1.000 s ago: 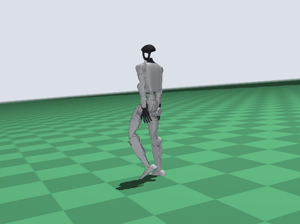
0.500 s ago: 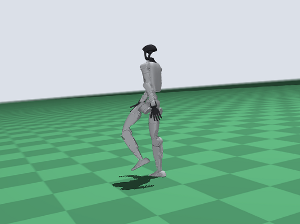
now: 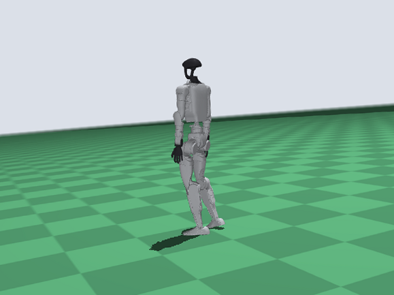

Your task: In place motions

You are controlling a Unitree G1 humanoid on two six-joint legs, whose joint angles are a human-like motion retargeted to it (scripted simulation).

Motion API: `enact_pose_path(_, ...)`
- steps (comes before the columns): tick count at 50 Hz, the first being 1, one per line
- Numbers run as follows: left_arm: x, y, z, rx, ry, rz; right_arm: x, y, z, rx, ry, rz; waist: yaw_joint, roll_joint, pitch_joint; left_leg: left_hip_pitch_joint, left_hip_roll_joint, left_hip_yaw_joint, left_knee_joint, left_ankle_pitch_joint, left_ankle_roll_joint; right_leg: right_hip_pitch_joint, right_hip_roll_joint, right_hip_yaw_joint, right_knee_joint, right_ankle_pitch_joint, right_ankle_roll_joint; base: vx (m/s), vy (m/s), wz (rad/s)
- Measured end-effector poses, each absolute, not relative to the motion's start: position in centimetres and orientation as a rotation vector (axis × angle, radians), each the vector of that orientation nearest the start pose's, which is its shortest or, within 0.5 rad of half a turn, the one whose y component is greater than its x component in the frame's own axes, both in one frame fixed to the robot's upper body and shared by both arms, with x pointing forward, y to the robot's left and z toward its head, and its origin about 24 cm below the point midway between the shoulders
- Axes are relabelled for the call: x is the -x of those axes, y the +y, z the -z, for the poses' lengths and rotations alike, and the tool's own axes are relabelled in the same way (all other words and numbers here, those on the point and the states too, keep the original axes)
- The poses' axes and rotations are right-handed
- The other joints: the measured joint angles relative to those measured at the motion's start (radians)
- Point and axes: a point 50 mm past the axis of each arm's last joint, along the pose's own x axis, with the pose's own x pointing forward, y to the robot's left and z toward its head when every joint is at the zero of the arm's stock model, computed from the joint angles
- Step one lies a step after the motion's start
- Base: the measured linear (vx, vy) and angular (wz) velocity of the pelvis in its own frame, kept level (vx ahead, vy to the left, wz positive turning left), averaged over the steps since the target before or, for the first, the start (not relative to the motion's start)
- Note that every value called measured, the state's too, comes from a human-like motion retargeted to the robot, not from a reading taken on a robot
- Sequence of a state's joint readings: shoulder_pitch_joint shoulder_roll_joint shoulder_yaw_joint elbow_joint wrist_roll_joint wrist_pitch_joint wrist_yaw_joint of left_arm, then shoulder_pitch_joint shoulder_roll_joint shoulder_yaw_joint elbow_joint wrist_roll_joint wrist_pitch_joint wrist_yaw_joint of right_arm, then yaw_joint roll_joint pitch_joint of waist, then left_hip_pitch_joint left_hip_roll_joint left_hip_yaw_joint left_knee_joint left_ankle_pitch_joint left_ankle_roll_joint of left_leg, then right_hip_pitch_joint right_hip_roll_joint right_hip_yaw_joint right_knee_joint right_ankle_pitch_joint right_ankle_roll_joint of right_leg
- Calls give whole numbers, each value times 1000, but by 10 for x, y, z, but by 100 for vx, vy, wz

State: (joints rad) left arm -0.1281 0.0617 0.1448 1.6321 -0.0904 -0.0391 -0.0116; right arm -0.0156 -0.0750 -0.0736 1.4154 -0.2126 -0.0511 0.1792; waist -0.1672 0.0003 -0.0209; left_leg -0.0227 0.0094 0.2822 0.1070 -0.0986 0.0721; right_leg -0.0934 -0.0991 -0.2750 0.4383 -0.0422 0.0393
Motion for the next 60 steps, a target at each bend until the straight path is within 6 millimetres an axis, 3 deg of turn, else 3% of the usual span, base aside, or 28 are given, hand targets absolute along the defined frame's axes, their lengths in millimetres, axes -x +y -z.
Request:
enact_pose_path(3, -100, 169, 171, 149, 1327, -153, -18, -187, 180, 81, 1500, -169, 45, 29, 36, 2, 31, 76, -8, 12, 17, -133, 29, 90, 211, 185, 0, -30, 8, -19)
enact_pose_path(5, -136, 169, 162, 161, 1196, -165, 5, -198, 179, 95, 1578, -143, -1, 53, 62, 5, 56, 56, -3, 12, 16, -232, 71, 138, 352, 260, -15, -23, 7, 21)
enact_pose_path(8, -180, 178, 144, 137, 1054, -195, 33, -209, 175, 109, 1667, -119, -57, 78, 85, -2, 72, 42, 1, 13, 38, -362, 41, 84, 549, 185, -62, -16, 2, 22)
enact_pose_path(11, -210, 185, 128, 107, 957, -217, 62, -214, 170, 82, 1755, -74, -118, 88, 83, -15, 76, 8, -4, 16, 54, -522, 49, 82, 719, 146, -59, -7, -6, 46)
enact_pose_path(17, -242, 204, 106, 62, 844, -269, 90, -222, 163, 45, 1844, 23, -214, 103, 86, -18, 81, -18, -27, 25, 73, -723, 42, 60, 874, 120, -45, 0, -2, 22)
enact_pose_path(20, -243, 206, 104, 63, 837, -275, 91, -223, 163, 27, 1840, 54, -223, 107, 84, -15, 80, -9, -25, 20, 80, -744, 25, 38, 879, 109, -56, 7, 2, -18)
enact_pose_path(25, -236, 198, 110, 99, 854, -278, 76, -216, 168, 12, 1780, 31, -196, 97, 74, 7, 67, 28, -34, 14, 83, -675, 27, 55, 815, 119, -38, 10, 1, -33)
enact_pose_path(29, -218, 192, 123, 105, 913, -261, 58, -209, 172, 15, 1719, -15, -158, 95, 51, 25, 59, 66, -54, 13, 71, -531, 65, 95, 657, 138, -28, 14, 1, -41)
enact_pose_path(35, -164, 179, 151, 98, 1097, -211, 28, -199, 177, 32, 1634, -61, -123, 85, 5, 36, 37, 88, -47, -4, 41, -163, 132, 192, 91, 212, 28, 22, 1, -6)
enact_pose_path(38, -129, 177, 163, 96, 1205, -192, 10, -193, 179, 65, 1594, -75, -109, 61, -1, 55, 18, 103, -26, -23, 25, 25, 110, 116, -170, -43, 18, 27, -4, 0)
enact_pose_path(40, -95, 173, 172, 99, 1310, -175, -2, -188, 180, 88, 1577, -89, -71, 33, -22, 64, -2, 127, 0, -40, 8, 102, 84, -21, -314, -49, -25, 35, -2, -43)
enact_pose_path(42, -62, 167, 178, 103, 1412, -144, -17, -181, 180, 97, 1556, -112, -23, 20, -27, 53, -2, 133, 46, -39, 6, 108, 85, 100, -344, -7, 10, 24, -4, -29)
enact_pose_path(45, -19, 164, 182, 148, 1523, -177, -58, -168, 178, 131, 1461, -198, -4, 5, 2, -3, 39, 135, 178, 22, 5, 110, 45, -1, -345, 10, 6, 7, -9, -15)
enact_pose_path(47, 7, 165, 182, 216, 1563, -245, -95, -152, 173, 169, 1361, -274, -9, -26, 20, -97, 83, 176, 383, 144, 41, 98, 28, 58, -328, 5, -11, 1, -7, -18)
enact_pose_path(48, 17, 165, 182, 244, 1577, -257, -111, -145, 169, 173, 1314, -297, -22, -39, 29, -157, 102, 181, 495, 201, 71, 90, 21, 78, -324, 8, -13, 6, -15, 30)
enact_pose_path(50, 40, 170, 179, 258, 1634, -258, -153, -128, 156, 130, 1175, -334, -3, -57, 78, -281, 218, 207, 785, 325, 188, 119, 32, 77, -330, 14, -24, 16, -31, 15)
enact_pose_path(52, 63, 179, 175, 187, 1713, -247, -178, -119, 145, 78, 1084, -366, 82, -87, 122, -325, 304, 222, 936, 319, 189, 169, 59, 104, -341, 15, -62, 19, -36, -80)
enact_pose_path(56, 91, 186, 167, 12, 1852, -24, -228, -110, 118, 30, 917, -338, 172, -112, 200, -432, 324, 258, 1091, 174, 188, 189, 42, 113, -330, 19, -95, -7, -9, -20)
enact_pose_path(60, 111, 190, 162, -40, 1898, 57, -254, -110, 100, -18, 812, -305, 197, -118, 206, -585, 328, 219, 1238, 99, 188, 193, 57, 114, -330, 13, -127, 14, -4, 17)
